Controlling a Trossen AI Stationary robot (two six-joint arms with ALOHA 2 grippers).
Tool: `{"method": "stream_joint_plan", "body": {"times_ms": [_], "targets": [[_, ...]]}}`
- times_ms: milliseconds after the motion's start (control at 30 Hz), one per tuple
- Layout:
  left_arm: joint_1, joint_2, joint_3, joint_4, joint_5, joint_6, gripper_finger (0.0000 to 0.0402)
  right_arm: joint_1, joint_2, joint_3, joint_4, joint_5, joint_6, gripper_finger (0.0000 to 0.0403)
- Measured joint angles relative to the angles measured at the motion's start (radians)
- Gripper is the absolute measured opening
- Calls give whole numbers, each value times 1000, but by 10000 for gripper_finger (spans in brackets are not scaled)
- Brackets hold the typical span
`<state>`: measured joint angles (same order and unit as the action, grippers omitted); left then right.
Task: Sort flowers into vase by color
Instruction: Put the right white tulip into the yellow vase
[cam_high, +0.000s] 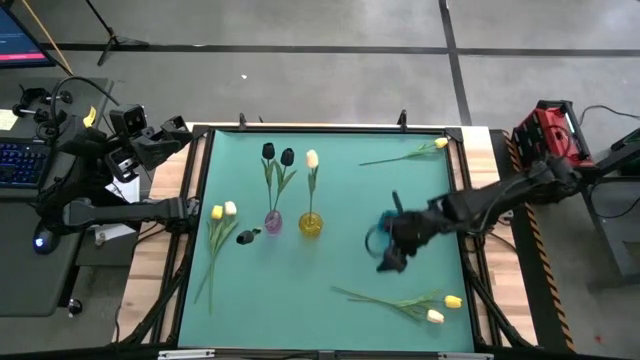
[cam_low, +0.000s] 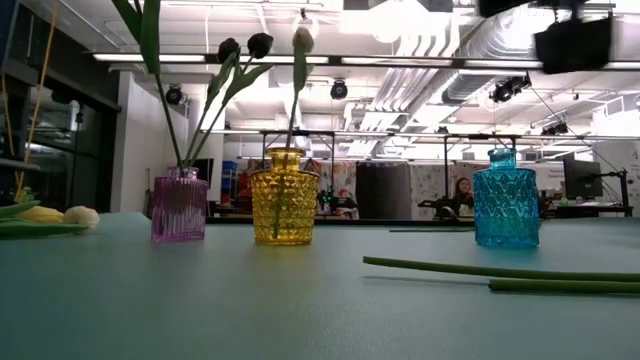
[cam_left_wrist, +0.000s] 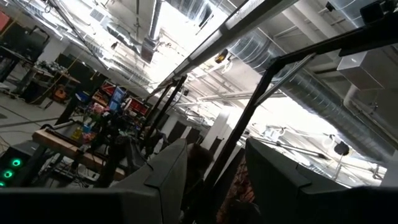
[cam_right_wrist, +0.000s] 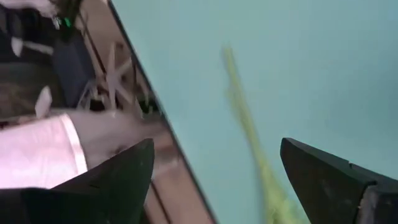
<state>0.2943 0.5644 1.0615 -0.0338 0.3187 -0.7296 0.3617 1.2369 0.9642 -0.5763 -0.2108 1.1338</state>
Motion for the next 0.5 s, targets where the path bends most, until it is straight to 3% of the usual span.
{"method": "stream_joint_plan", "body": {"times_ms": [100, 300, 500], "targets": [[0, 0, 0, 0, 0, 0, 151, 104, 49, 0, -2, -8, 176, 335], [0, 0, 0, 0, 0, 0, 151, 290, 157, 0, 0, -64, 694, 314], [0, 0, 0, 0, 0, 0, 151, 452, 264, 0, 9, -192, 920, 269]]}}
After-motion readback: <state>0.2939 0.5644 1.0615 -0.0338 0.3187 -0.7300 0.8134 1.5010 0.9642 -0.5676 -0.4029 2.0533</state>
